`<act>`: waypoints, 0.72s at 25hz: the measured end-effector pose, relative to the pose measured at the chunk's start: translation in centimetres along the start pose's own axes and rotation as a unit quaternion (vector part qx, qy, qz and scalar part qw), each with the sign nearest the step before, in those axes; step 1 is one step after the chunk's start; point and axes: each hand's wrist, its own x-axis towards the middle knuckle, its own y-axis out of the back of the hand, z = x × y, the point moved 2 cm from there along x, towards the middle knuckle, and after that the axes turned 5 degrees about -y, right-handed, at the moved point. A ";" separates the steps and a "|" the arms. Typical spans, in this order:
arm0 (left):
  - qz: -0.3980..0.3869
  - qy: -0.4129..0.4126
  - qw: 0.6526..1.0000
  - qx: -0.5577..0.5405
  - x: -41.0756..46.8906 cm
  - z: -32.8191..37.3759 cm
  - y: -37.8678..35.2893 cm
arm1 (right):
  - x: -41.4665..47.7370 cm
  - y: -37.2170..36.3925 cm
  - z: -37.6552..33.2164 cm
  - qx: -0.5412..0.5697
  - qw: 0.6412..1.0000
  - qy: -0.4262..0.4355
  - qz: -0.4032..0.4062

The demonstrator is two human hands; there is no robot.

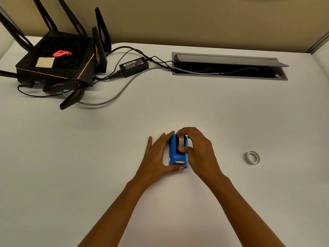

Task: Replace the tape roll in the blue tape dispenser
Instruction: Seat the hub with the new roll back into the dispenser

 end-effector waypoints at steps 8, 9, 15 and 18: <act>0.003 -0.003 1.000 0.014 0.0 -0.1 0.0 | 0.5 0.0 0.0 -0.030 0.998 -0.048 -0.016; 0.002 -0.001 1.000 0.016 0.0 -0.1 0.0 | 0.5 0.0 -0.2 -0.049 0.999 -0.012 -0.012; 0.014 -0.005 1.000 0.014 0.0 -0.1 -0.2 | -0.1 0.1 -0.8 -0.070 0.996 0.050 0.007; 0.019 -0.004 1.000 0.012 0.0 -0.3 -0.3 | 0.1 0.2 -1.1 -0.084 0.994 0.066 0.002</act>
